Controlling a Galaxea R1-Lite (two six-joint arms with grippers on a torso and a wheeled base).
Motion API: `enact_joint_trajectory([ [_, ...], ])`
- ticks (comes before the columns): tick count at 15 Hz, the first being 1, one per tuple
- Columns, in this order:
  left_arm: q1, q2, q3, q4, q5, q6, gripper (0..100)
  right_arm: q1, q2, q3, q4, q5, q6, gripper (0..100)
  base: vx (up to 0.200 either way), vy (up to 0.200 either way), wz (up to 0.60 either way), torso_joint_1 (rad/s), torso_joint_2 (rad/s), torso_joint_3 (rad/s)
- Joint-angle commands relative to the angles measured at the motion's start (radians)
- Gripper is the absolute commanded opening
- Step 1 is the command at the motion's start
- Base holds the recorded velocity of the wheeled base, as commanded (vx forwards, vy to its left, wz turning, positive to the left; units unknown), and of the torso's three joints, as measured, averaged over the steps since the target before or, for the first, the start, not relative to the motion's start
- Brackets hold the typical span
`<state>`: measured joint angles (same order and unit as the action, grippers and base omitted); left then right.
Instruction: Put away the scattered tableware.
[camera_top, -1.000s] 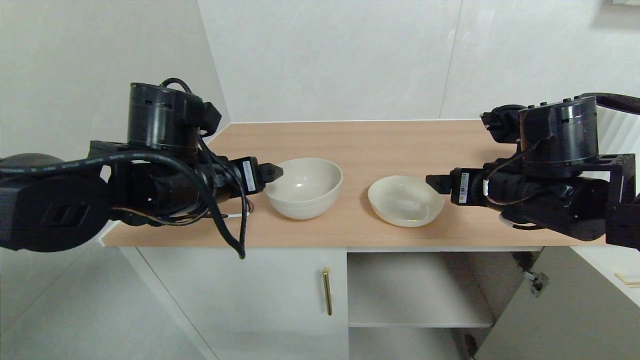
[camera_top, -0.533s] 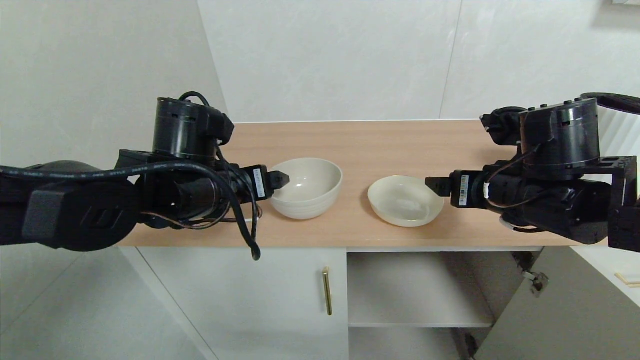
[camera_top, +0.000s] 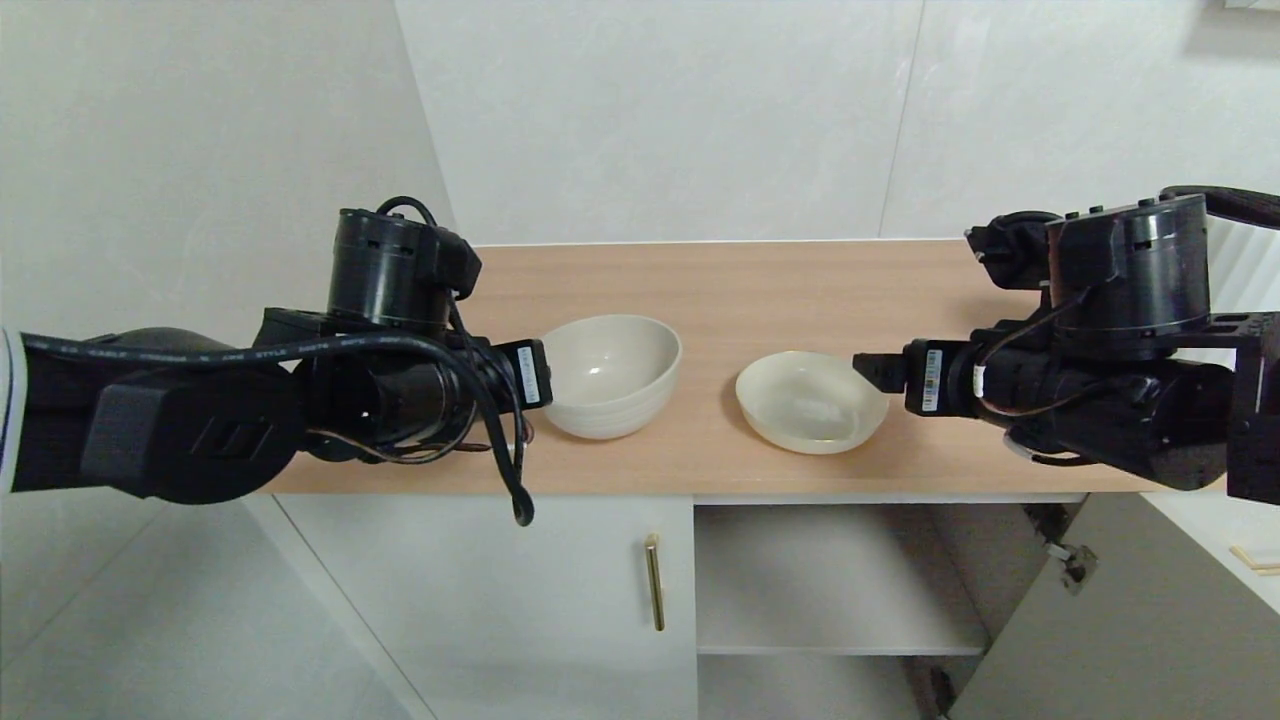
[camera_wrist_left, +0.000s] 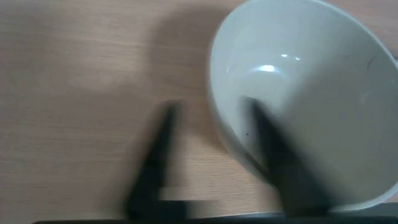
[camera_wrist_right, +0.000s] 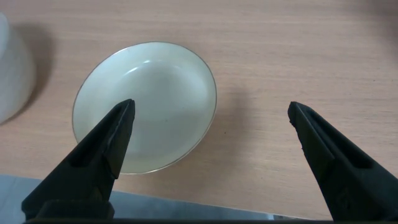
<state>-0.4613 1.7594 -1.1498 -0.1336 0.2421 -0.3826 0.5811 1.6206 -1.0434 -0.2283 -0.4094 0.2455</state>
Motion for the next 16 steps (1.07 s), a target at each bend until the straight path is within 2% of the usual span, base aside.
enact_joint_trajectory([
  [1,-0.004,0.0,0.001,0.0,0.0,-0.001,0,0.0,-0.004,0.0,0.0,0.0,0.0,100,0.0,0.0,0.0,0.0,0.0,0.0],
  [3,-0.008,-0.012,0.002,0.0,0.002,0.001,0,0.0,-0.002,0.0,0.0,0.001,0.0,100,0.0,0.0,0.0,0.0,0.0,0.0],
  [7,-0.053,-0.136,0.035,0.005,0.0,0.004,0,-0.001,0.036,-0.006,0.003,0.001,0.0,100,0.0,0.0,0.0,0.0,0.0,0.0],
  [16,-0.054,-0.204,0.051,0.003,-0.003,0.004,0,-0.023,0.168,-0.035,0.0,-0.005,0.006,100,0.0,0.0,0.0,0.0,0.0,0.0],
])
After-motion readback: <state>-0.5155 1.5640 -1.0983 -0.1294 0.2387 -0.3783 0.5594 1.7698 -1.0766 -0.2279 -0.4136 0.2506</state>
